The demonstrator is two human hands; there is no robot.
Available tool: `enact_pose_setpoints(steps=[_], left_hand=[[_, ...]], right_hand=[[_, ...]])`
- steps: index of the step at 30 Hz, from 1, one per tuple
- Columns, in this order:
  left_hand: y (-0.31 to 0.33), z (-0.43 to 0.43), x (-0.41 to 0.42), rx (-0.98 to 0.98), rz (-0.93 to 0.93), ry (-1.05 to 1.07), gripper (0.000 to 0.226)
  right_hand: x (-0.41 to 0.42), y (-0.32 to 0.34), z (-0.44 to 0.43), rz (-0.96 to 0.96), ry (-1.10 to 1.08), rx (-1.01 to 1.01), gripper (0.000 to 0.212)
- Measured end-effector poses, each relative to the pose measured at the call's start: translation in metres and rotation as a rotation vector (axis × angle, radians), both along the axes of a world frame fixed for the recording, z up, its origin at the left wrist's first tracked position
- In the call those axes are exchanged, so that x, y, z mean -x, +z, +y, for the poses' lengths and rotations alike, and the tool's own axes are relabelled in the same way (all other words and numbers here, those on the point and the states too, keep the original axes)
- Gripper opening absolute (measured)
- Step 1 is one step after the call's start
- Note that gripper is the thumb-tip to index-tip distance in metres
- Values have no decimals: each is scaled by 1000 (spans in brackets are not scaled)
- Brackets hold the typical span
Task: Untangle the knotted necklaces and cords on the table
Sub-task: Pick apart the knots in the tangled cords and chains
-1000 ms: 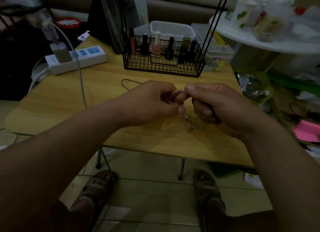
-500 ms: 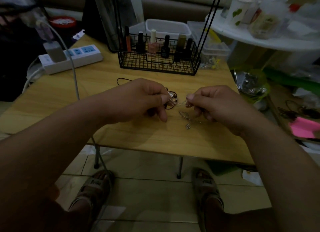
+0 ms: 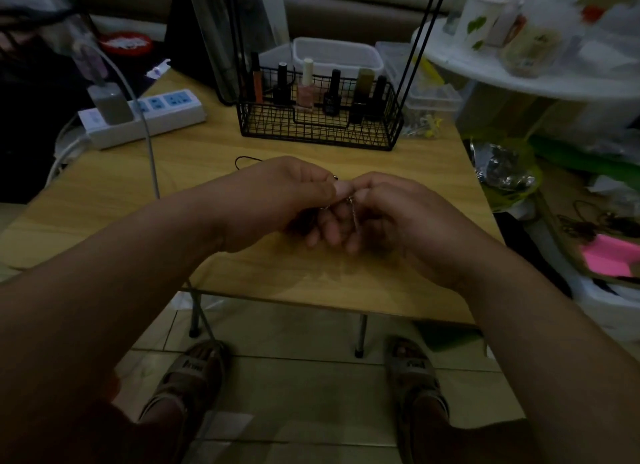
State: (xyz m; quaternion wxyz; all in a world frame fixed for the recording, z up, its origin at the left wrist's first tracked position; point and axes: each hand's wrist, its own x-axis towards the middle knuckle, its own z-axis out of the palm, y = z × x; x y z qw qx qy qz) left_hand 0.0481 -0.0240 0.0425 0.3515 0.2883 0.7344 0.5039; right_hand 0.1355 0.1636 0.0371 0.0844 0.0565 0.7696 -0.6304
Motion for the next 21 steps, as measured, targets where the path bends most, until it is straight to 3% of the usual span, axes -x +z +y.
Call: enact_pose_setpoints(steps=[5, 10, 16, 21], left_hand=[[3, -4, 4, 51, -4, 36, 37], [4, -8, 6, 97, 20, -44, 27], [3, -7, 2, 144, 44, -106, 21], [-5, -3, 4, 62, -5, -80, 11]], right_hand=[[0, 3, 11, 11, -19, -37, 12], [1, 4, 18, 27, -47, -174, 19], [2, 2, 14, -8, -46, -158, 28], [2, 5, 12, 12, 5, -148, 26]])
